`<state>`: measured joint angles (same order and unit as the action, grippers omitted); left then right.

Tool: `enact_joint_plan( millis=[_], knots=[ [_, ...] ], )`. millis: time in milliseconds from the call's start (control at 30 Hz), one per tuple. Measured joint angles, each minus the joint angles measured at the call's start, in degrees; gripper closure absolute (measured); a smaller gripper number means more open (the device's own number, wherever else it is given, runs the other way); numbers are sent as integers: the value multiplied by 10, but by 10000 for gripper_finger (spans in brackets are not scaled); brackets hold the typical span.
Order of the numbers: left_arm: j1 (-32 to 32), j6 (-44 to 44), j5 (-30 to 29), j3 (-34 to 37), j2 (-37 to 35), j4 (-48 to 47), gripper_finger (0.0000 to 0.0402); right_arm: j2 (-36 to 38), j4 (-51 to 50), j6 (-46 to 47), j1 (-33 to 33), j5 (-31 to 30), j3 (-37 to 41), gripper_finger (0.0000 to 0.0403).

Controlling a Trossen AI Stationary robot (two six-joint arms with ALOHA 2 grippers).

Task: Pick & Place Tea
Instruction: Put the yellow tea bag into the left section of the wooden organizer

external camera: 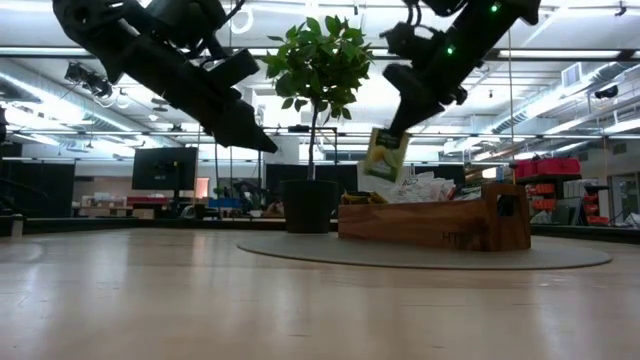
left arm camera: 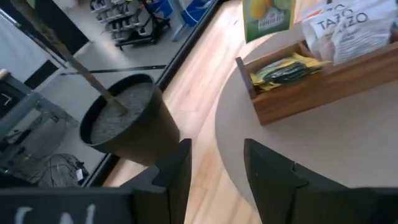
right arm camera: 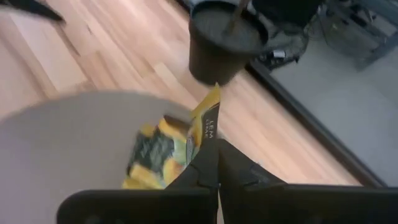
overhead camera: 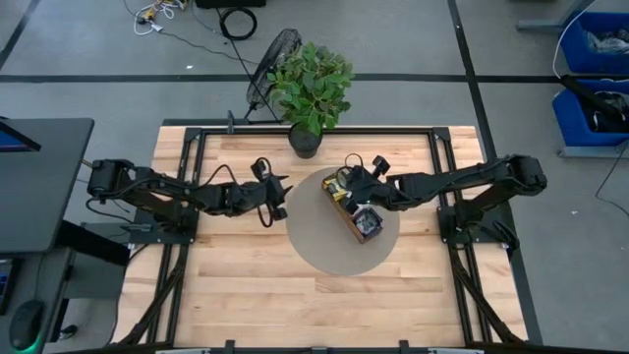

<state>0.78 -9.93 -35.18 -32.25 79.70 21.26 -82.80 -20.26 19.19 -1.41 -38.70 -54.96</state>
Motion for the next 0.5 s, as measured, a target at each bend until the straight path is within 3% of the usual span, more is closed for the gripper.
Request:
enact_joint_plan(
  millis=[100,267,433,500],
  knots=[
    [-4,2,31,1,0,14,250,-15,-17,9,2,6,-5,403],
    [4,-23,277,58,0,218,250,-44,-21,0,2,7,-30,403],
    [49,5,351,118,-26,291,250,-52,-48,14,6,-7,-44,403],
    [72,22,409,141,-48,312,250,-57,-67,20,6,-14,-57,403]
  ],
)
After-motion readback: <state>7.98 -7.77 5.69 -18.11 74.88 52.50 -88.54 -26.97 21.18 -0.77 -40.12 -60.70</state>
